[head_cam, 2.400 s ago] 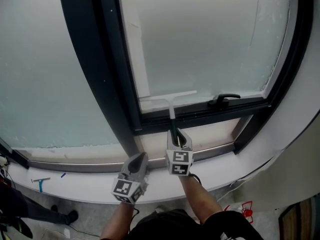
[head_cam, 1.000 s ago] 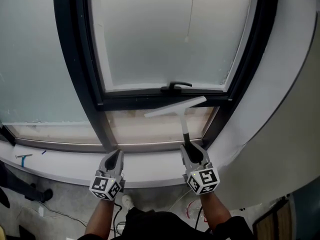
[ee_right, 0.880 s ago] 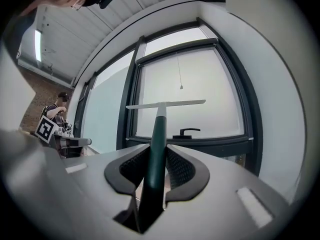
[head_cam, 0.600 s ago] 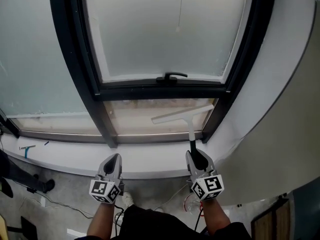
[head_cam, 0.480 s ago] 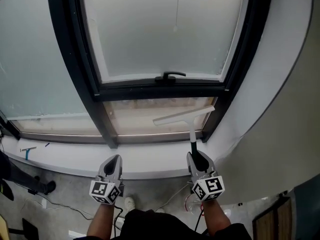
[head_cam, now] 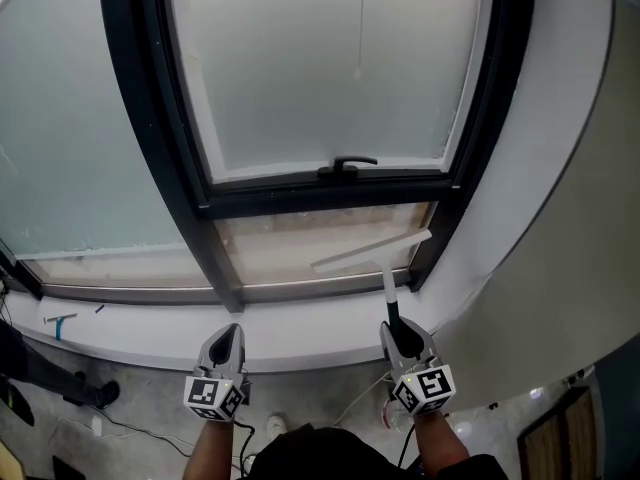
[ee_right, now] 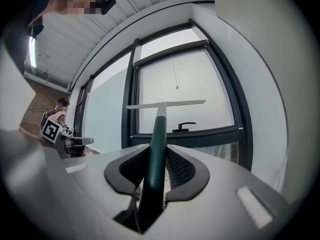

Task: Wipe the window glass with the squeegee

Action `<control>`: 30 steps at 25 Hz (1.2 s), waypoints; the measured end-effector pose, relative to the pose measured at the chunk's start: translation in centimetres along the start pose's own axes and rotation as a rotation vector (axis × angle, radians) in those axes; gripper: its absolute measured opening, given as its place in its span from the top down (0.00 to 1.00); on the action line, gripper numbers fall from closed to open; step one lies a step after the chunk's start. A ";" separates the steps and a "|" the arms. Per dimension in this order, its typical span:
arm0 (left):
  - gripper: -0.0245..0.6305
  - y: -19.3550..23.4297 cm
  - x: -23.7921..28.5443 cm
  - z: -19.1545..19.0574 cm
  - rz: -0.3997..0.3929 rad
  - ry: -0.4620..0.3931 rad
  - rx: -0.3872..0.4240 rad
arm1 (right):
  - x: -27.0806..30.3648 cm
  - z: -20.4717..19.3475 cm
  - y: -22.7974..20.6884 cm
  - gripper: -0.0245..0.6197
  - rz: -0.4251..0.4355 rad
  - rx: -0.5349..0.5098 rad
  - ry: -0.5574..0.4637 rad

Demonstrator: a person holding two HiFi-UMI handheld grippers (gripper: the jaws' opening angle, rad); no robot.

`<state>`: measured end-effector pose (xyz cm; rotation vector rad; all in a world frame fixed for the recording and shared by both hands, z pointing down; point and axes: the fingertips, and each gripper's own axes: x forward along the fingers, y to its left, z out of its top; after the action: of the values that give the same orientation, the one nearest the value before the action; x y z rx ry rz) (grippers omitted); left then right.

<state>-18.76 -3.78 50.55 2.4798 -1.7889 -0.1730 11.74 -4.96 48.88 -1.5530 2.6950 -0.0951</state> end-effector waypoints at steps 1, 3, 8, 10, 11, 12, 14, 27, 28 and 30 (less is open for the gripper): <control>0.96 0.6 -0.2 0.1 0.003 -0.001 0.002 | 0.3 -0.3 0.5 0.81 -0.001 0.006 0.002; 0.97 1.7 -0.2 0.5 0.004 -0.005 0.003 | 1.3 -0.8 1.3 0.81 -0.004 0.030 0.003; 0.96 2.1 0.3 1.4 -0.028 -0.023 0.021 | 3.2 -0.4 3.0 0.81 -0.009 0.031 -0.003; 0.96 2.1 0.5 1.4 -0.041 -0.026 0.014 | 3.7 -0.2 3.5 0.81 -0.011 0.019 -0.004; 0.96 2.1 0.5 1.4 -0.046 -0.026 0.008 | 3.9 -0.1 3.7 0.81 -0.012 0.017 -0.003; 0.96 2.2 0.6 1.5 -0.050 -0.028 0.005 | 4.0 -0.1 3.9 0.81 -0.013 0.018 -0.004; 0.96 2.1 0.7 1.6 -0.058 -0.035 0.006 | 4.2 -0.1 4.0 0.81 -0.016 0.026 -0.009; 0.96 2.2 1.2 1.2 -0.099 -0.027 -0.012 | 4.5 -1.0 4.6 0.81 -0.028 0.037 0.010; 0.96 2.4 1.1 1.0 -0.096 -0.022 -0.013 | 4.6 -1.0 4.6 0.81 -0.028 0.039 0.011; 0.96 2.8 1.0 0.6 -0.087 -0.013 -0.020 | 4.8 -1.0 4.5 0.81 -0.029 0.041 0.014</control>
<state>-21.13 -5.65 50.23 2.5504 -1.6758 -0.2110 5.35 -6.79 49.63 -1.5867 2.6633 -0.1621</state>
